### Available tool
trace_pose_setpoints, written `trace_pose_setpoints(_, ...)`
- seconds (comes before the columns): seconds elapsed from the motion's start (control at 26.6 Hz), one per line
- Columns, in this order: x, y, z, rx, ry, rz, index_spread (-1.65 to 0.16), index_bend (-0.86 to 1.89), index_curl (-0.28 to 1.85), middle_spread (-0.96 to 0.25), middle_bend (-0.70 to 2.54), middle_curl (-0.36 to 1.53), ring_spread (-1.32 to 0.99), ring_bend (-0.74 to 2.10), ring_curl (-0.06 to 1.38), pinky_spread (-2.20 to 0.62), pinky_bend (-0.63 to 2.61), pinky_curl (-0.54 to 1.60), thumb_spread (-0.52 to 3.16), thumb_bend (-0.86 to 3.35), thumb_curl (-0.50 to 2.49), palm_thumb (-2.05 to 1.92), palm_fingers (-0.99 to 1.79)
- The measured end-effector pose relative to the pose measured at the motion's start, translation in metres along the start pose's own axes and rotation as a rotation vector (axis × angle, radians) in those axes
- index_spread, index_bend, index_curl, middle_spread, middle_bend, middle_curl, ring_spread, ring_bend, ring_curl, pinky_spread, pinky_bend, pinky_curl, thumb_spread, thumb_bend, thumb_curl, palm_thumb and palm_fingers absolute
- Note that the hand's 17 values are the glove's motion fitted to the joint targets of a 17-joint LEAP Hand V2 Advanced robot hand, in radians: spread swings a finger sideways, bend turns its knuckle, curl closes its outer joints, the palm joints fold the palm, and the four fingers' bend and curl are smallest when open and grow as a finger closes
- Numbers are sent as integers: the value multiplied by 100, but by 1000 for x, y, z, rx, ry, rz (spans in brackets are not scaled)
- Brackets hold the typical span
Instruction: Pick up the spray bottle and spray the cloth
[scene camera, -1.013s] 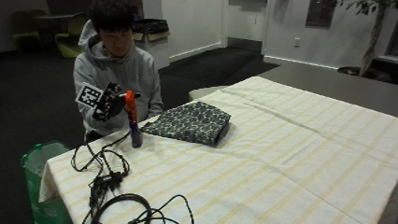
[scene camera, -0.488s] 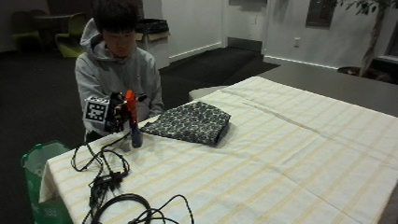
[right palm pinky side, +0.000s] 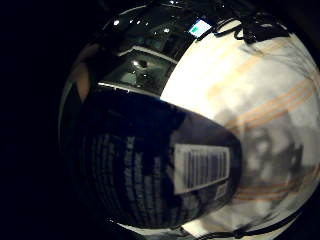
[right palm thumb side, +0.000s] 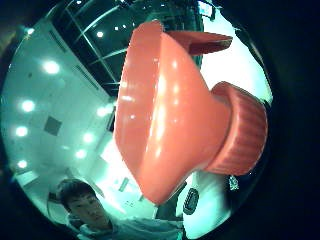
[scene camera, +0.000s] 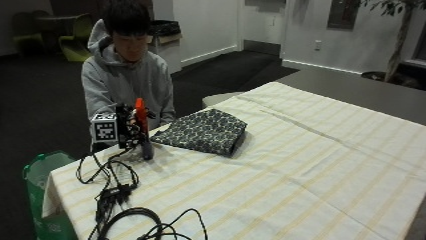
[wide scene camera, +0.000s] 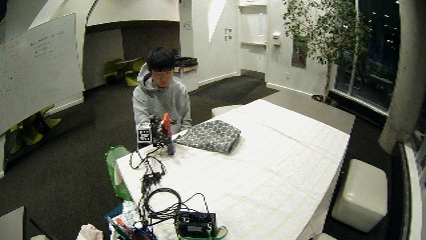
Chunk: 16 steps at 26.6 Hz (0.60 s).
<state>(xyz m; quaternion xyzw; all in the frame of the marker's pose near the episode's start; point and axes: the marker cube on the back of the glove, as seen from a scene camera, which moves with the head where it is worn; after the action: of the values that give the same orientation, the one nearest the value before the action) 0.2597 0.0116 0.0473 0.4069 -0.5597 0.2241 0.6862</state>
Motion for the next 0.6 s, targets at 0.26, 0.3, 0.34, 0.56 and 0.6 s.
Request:
trace_pose_setpoints(0.26, -4, -10, 1, -22, 13, -41, -20, 27, 24, 2, 38, 37, 1, 53, 32, 13, 36, 30, 83, 13, 53, 104, 81)
trace_pose_setpoints(0.3, -3, -11, 1, -41, 7, -63, -20, 28, 26, 1, 39, 38, -1, 53, 32, 10, 36, 30, 79, 11, 53, 104, 89)
trace_pose_setpoints(0.34, -2, -12, 1, -66, -3, -97, -21, 31, 27, -2, 43, 40, -4, 53, 32, 7, 35, 30, 73, 10, 54, 104, 105)
trace_pose_setpoints(0.56, -1, -29, 10, -271, -42, -175, -18, 39, 36, -7, 57, 46, -10, 60, 39, -8, 30, 33, 44, 4, 59, 105, 137)
trace_pose_setpoints(0.6, -5, -33, 13, -320, -39, -132, -18, 40, 37, -7, 58, 47, -10, 62, 40, -10, 30, 34, 39, 3, 60, 104, 138)
